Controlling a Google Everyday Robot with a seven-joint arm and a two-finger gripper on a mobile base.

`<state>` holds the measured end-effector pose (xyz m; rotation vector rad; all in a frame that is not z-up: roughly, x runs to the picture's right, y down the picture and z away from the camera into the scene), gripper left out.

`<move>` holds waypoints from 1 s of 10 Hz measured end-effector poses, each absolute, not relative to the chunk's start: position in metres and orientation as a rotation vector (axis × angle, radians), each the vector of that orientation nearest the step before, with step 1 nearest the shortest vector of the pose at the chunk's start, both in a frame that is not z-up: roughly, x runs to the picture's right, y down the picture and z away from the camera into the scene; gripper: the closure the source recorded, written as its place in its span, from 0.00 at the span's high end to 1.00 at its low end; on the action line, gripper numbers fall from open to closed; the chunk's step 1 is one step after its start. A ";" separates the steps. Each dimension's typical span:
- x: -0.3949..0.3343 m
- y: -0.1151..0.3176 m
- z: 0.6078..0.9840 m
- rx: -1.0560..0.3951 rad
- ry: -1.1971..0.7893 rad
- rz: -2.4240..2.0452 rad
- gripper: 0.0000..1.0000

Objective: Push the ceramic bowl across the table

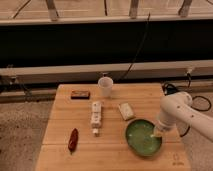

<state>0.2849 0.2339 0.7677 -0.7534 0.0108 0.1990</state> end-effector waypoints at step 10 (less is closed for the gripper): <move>0.257 0.234 0.780 -0.769 0.007 0.108 0.04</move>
